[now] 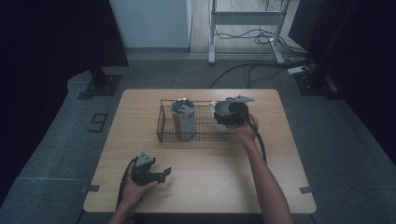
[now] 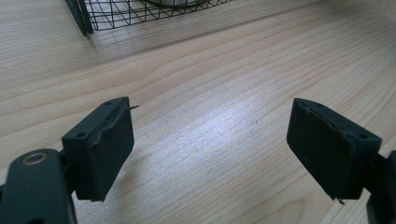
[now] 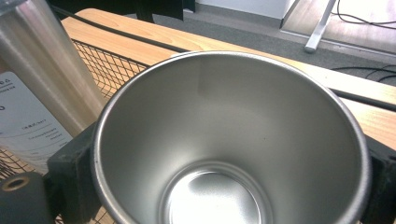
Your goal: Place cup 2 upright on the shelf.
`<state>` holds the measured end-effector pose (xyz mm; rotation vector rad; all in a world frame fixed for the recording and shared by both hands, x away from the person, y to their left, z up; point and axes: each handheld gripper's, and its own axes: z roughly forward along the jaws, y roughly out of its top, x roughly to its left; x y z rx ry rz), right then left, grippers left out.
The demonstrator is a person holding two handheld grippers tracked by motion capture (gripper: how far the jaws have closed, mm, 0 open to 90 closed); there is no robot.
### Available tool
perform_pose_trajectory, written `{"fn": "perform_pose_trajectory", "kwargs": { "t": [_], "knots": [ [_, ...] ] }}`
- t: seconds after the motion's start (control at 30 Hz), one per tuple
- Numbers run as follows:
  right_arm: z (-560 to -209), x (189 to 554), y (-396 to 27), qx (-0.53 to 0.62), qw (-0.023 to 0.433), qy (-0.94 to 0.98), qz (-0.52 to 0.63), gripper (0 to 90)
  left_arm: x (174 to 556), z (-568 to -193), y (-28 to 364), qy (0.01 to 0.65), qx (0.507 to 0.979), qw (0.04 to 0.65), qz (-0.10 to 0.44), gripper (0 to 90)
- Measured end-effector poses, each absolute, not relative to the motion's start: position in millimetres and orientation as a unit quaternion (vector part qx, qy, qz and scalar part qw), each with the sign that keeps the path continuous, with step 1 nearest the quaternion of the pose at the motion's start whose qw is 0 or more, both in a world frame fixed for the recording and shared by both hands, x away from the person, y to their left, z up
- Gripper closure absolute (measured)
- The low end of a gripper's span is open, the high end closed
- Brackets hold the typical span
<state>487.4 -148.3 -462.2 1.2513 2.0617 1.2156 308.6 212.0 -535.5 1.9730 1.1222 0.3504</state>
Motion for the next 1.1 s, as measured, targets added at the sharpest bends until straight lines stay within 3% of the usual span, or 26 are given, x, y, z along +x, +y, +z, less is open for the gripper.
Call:
{"fn": "perform_pose_trajectory", "kwargs": {
  "t": [1.1],
  "knots": [
    [-481.5, 492.2, -142.4, 0.464, 0.219, 0.751, 0.414, 6.4, 307.7, -534.8, 212.4, 0.445, 0.783, 0.412, 0.140, 15.3]
  ]
}}
